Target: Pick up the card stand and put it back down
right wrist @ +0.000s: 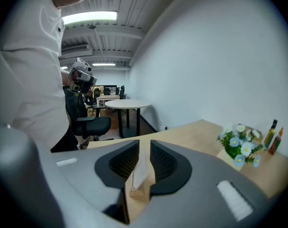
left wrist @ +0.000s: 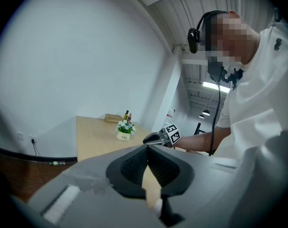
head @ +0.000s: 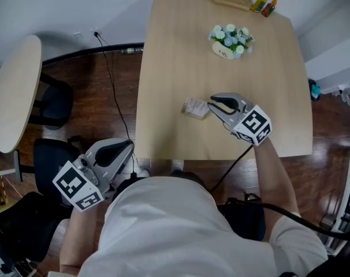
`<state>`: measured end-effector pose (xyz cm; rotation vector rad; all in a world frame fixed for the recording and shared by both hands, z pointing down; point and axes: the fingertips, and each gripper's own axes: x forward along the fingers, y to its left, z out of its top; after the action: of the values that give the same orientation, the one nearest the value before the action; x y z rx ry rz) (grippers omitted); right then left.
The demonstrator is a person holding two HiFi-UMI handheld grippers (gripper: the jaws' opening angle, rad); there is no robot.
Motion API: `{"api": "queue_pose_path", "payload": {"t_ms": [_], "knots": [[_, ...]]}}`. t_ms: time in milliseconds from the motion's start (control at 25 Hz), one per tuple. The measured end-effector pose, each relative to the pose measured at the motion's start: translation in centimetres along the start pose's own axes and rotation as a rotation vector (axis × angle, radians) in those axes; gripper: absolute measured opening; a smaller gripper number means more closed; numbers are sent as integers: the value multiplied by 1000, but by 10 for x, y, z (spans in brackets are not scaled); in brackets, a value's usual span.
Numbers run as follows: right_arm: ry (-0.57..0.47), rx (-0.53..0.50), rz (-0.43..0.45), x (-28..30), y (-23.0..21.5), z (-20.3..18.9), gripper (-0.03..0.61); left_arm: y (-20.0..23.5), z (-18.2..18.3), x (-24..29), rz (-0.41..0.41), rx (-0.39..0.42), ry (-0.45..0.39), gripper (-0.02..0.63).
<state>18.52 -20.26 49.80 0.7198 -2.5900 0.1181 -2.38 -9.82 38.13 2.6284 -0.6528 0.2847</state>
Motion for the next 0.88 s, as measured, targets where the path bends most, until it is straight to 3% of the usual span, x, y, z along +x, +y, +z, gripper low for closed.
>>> {"api": "queue_pose_path", "payload": {"t_ms": [240, 400, 600, 880], "knots": [[-49, -6, -222, -39, 25, 38, 78, -5, 1, -8, -109, 49, -14, -7], [-32, 58, -370, -58, 65, 33, 77, -9, -7, -29, -187, 59, -28, -7], [-34, 200, -513, -76, 149, 25, 75, -11, -22, -70, -253, 92, -21, -8], [-52, 360, -614, -95, 277, 16, 75, -30, -60, -121, -336, 121, 17, -8]]}}
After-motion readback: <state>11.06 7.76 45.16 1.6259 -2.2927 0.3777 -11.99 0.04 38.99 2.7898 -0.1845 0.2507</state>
